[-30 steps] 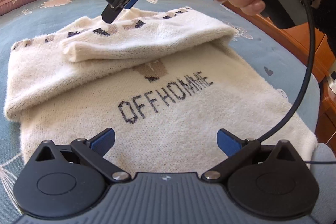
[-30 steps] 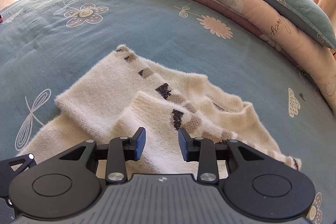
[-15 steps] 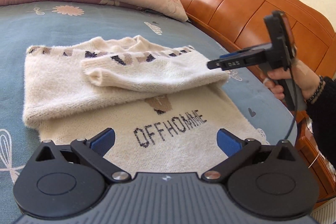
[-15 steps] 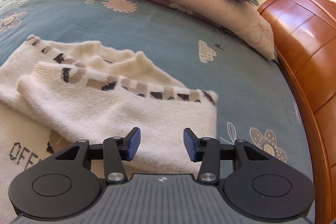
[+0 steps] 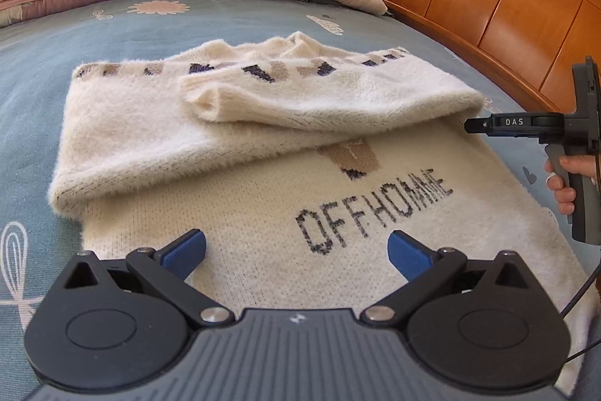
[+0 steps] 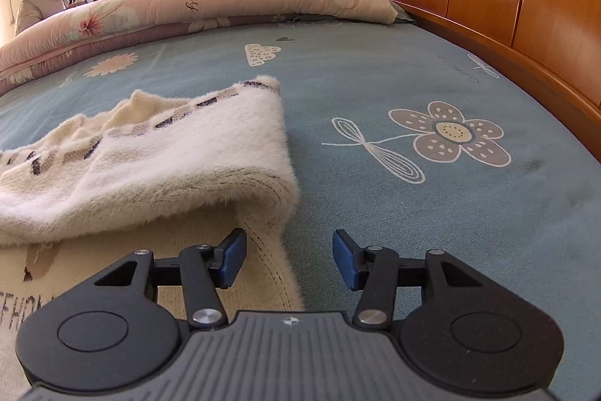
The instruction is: Fold clothes
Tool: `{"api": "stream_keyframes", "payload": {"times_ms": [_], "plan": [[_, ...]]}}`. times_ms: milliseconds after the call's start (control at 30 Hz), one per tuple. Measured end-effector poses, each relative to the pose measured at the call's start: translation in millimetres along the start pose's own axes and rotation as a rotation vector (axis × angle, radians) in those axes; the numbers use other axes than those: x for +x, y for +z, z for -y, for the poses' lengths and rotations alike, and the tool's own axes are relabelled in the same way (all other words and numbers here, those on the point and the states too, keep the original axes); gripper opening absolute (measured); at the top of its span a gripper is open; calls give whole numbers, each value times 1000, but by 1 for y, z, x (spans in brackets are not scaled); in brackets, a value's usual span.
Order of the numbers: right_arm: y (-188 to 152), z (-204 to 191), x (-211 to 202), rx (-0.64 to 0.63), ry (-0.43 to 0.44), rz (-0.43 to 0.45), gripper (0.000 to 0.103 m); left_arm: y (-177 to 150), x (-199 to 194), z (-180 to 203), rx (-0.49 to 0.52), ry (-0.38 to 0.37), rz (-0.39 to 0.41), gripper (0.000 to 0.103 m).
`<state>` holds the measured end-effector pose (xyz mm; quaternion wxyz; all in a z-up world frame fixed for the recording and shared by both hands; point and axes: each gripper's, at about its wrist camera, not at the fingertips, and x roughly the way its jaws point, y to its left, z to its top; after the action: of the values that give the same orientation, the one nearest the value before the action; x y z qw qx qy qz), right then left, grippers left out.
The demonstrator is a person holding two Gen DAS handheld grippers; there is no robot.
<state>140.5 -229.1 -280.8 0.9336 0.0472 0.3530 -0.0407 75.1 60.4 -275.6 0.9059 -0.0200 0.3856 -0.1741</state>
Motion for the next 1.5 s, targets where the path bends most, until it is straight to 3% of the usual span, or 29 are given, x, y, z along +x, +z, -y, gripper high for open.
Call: {"api": "stream_keyframes", "payload": {"times_ms": [133, 300, 333, 367, 400, 433, 567, 733, 800, 933, 1167, 1233, 1300, 1333, 1367, 1500], "plan": [[3, 8, 13, 20, 64, 20, 58, 26, 7, 25, 164, 70, -6, 102], [0, 13, 19, 14, 107, -3, 58, 37, 30, 65, 542, 246, 61, 102], [0, 15, 19, 16, 122, -2, 58, 36, 37, 71, 615, 278, 62, 99], [0, 17, 19, 28, 134, -6, 58, 37, 42, 74, 661, 299, 54, 87], [0, 20, 19, 44, 141, -10, 58, 38, 47, 75, 688, 315, 40, 80], [0, 23, 19, 57, 151, -16, 58, 41, 51, 75, 678, 324, 14, 78], [1, 26, 21, 84, 178, -25, 58, 62, 39, 45, 322, 193, -62, 74], [1, 24, 24, 92, 194, -34, 58, 80, 22, -30, -300, -47, -81, 75], [1, 22, 26, 90, 194, -34, 58, 84, 31, -48, -428, -79, -116, 73], [1, 21, 27, 92, 199, -30, 58, 93, 51, -64, -516, -80, -135, 73], [5, 25, 28, 110, 202, -32, 58, 103, 79, -73, -567, -127, -192, 73], [5, 25, 28, 109, 199, -32, 58, 103, 80, -70, -561, -132, -180, 62], [6, 25, 28, 105, 193, -28, 58, 102, 79, -68, -549, -121, -172, 23], [6, 25, 28, 101, 189, -25, 58, 102, 79, -67, -538, -111, -172, 17], [6, 25, 27, 94, 182, -23, 58, 101, 79, -66, -527, -100, -173, 11], [8, 25, 21, 67, 170, -12, 57, 108, 73, -61, -491, -55, -138, 8]]}}
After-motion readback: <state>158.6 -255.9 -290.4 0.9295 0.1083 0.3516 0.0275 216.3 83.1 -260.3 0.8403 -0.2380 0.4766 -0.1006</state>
